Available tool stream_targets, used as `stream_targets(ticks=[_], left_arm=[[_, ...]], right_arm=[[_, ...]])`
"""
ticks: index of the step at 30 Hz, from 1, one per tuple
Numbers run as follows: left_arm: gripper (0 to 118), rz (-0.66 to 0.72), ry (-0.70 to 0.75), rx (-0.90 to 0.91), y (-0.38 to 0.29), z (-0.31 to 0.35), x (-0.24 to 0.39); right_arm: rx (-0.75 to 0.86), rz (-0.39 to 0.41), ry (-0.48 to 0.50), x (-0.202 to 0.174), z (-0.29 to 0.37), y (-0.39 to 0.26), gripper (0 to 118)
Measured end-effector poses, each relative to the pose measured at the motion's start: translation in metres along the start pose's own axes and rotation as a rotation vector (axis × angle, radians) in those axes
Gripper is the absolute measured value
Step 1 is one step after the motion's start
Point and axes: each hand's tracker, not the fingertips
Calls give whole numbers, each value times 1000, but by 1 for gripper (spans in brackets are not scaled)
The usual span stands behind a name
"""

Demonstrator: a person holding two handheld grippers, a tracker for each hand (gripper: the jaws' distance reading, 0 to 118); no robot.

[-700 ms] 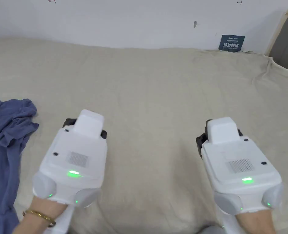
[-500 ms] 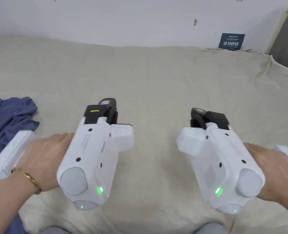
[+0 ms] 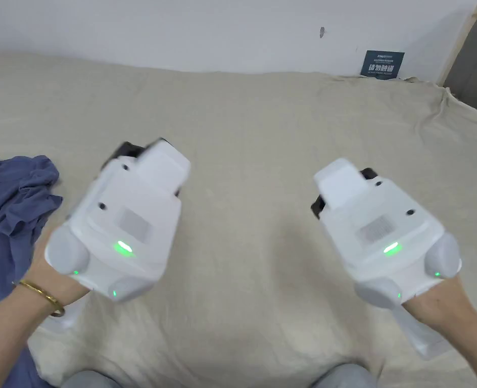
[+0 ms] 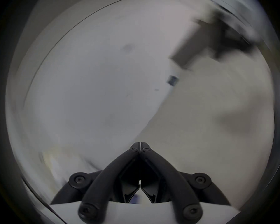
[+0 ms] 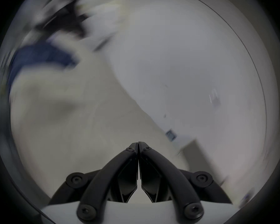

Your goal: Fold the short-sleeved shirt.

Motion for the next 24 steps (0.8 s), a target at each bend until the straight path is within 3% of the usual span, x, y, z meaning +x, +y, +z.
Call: stream_targets(ticks=[2,4,8,11,15,24], left_arm=[[0,271,39,-42,0,-3,-14],[0,406,67,-69,-9,-2,-19],[0,522,50,-99,-29,7,-15],[0,530,44,-121,-40,10,-9],[0,479,22,-136,-48,14,1],[0,402,10,-126,-47,18,17]], right_arm=[[8,-256,-18,11,2,1,0],[34,-389,-48,10,7,-4,0],[54,-400,-63,-3,19,-19,0],[33,-443,-46,-10,26,-35,0],[-4,-479,-31,-13,27,-46,0],[0,-461,-35,-10,27,-45,0]])
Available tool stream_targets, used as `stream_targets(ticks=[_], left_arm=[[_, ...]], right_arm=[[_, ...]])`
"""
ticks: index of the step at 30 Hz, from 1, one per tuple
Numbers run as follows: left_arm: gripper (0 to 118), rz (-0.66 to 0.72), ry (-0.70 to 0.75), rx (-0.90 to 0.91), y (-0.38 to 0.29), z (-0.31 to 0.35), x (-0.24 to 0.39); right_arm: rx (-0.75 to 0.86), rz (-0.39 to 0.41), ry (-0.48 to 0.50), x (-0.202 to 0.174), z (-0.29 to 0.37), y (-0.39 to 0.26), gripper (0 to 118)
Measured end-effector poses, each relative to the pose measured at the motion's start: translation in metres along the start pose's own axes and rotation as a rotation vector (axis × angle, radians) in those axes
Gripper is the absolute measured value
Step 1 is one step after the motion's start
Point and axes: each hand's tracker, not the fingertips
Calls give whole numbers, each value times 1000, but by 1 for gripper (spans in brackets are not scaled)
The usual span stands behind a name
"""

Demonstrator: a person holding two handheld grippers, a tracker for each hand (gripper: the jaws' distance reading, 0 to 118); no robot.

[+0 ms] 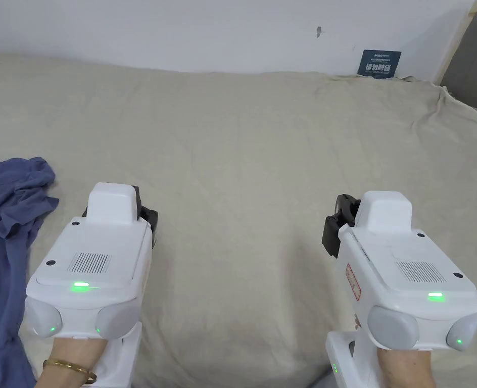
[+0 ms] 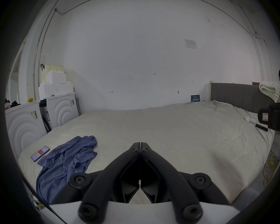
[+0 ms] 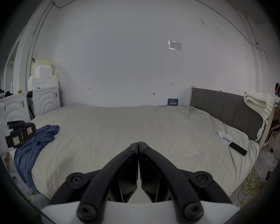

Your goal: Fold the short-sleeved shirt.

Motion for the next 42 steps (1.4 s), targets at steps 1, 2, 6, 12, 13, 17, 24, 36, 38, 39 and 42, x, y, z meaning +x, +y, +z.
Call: stream_targets(ticks=[1,2,6,12,13,17,24,36,38,39,42], left_arm=[[0,-4,-3,0,0,1,1],[0,-5,-5,0,0,1,1],[0,0,-7,-2,0,2,2],[0,2,-9,-1,1,2,4],[0,-1,-9,-1,1,2,3],[0,3,-11,0,1,2,4],[0,4,-14,3,2,2,5],[0,7,-21,11,5,2,6],[0,9,-23,12,5,2,6],[0,7,-22,11,5,2,6],[0,8,-25,9,5,2,7]], right_arm=[[-1,0,1,0,0,0,0],[0,-2,2,0,0,0,0],[0,0,3,0,1,0,0],[-5,1,12,-1,1,-1,0],[-5,-1,12,-2,1,-1,0],[0,6,10,-2,1,0,0],[-2,20,14,-3,0,1,0],[3,29,18,-5,1,2,0],[4,26,18,-5,1,2,0],[5,25,19,-5,1,2,0],[7,25,19,-5,1,2,0]])
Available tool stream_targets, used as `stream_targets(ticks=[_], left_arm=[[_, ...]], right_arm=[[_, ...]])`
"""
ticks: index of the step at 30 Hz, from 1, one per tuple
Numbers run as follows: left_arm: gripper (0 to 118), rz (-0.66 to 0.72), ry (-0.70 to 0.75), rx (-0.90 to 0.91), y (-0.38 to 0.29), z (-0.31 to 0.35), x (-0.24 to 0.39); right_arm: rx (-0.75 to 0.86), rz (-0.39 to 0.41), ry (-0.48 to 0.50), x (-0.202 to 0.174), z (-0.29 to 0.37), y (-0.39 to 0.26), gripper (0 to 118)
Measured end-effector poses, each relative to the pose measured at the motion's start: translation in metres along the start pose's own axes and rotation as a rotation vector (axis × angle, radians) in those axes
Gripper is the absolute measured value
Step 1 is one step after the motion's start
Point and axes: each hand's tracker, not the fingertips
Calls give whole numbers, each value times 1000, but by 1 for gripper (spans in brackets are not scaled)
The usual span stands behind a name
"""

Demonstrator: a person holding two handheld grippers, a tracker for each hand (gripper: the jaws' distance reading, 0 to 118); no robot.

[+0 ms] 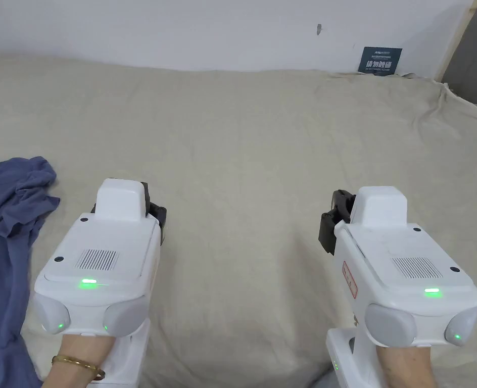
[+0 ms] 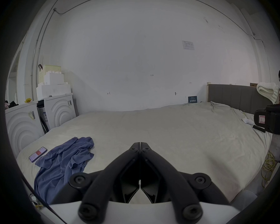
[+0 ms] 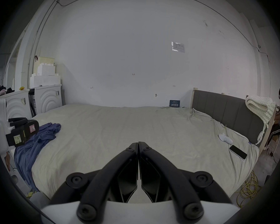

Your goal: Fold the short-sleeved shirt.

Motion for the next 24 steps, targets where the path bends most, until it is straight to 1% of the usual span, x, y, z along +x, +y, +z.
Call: stream_targets(ticks=[15,20,24], left_arm=[[0,14,4,2,0,3,-3],[0,22,40,3,0,7,-18],[0,35,102,3,-1,15,-40]], right_arm=[[6,9,13,-4,-1,1,0],[18,22,59,-21,-5,6,0],[27,37,124,-44,-12,12,0]])
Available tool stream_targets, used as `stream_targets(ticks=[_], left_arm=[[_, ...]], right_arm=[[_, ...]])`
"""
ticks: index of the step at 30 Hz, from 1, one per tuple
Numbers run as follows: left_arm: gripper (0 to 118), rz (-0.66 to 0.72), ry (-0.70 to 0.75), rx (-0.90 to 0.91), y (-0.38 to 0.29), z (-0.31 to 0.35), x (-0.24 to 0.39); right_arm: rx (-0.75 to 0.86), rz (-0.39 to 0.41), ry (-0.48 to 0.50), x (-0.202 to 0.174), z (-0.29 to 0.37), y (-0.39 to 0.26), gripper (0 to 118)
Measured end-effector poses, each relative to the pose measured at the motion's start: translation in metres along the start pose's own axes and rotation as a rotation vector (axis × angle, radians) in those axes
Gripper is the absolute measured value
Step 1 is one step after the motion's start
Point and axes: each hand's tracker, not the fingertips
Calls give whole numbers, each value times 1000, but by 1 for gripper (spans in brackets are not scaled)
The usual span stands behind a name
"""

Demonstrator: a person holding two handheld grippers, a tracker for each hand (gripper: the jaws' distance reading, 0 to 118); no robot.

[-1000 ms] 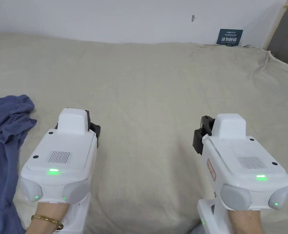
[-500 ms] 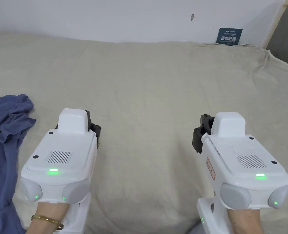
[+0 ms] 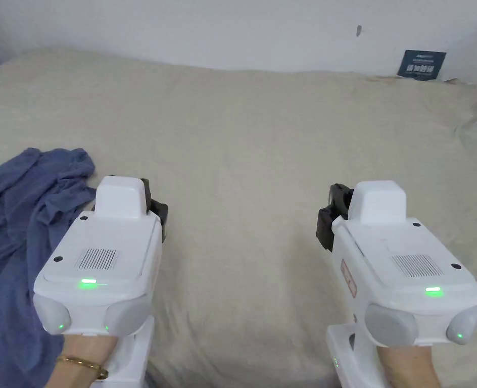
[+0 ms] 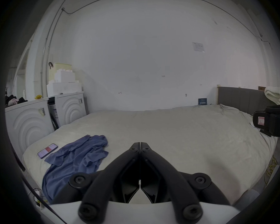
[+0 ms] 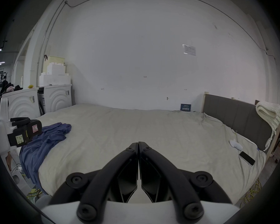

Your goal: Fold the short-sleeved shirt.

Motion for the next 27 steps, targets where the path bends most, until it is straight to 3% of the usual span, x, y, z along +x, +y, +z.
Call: stream_targets(ticks=[15,27], left_arm=[[0,33,266,-28,-7,35,-99],[0,66,377,-47,-16,53,-134]], right_arm=[[8,24,272,-106,-31,12,0],[10,52,403,-154,-36,16,0]])
